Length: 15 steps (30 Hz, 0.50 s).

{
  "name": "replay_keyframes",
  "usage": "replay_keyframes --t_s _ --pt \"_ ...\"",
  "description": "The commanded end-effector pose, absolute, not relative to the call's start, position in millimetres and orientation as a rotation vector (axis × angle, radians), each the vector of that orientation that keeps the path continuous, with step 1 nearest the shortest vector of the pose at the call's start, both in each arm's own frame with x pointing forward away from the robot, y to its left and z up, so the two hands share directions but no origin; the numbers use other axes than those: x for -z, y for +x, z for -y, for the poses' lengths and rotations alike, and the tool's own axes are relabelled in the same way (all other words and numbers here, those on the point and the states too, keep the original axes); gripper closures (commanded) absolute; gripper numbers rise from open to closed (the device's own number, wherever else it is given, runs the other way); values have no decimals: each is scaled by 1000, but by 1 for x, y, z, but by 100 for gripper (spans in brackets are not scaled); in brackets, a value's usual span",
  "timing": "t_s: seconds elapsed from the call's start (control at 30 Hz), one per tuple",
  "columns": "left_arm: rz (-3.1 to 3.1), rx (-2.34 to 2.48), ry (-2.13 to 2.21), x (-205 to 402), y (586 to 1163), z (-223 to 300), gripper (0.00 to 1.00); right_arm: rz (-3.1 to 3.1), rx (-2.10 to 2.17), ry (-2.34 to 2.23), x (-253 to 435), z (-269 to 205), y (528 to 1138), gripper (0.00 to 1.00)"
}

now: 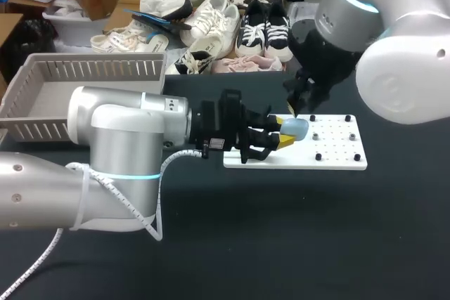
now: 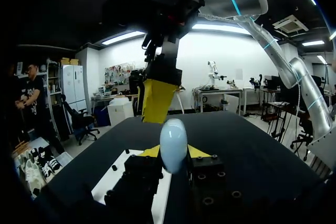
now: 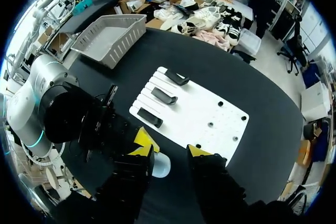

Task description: Pick up each earbud case from the left stands, insert the matching earbuds, close the lid, and place the case in the box.

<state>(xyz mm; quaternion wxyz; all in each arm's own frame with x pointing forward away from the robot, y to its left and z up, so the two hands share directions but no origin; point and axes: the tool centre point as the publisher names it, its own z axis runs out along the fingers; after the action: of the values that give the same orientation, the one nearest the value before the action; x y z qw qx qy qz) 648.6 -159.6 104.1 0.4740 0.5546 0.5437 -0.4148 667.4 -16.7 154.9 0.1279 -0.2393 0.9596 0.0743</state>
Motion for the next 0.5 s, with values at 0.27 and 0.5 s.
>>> replay_keyframes --t_s 0.27,0.5 --pt "-1331 1009 1350 -104 648 161 100 -2747 -241 -493 -172 50 639 63" --pt "-1324 940 1314 -111 660 130 100 -2774 -256 -373 -167 60 625 63"
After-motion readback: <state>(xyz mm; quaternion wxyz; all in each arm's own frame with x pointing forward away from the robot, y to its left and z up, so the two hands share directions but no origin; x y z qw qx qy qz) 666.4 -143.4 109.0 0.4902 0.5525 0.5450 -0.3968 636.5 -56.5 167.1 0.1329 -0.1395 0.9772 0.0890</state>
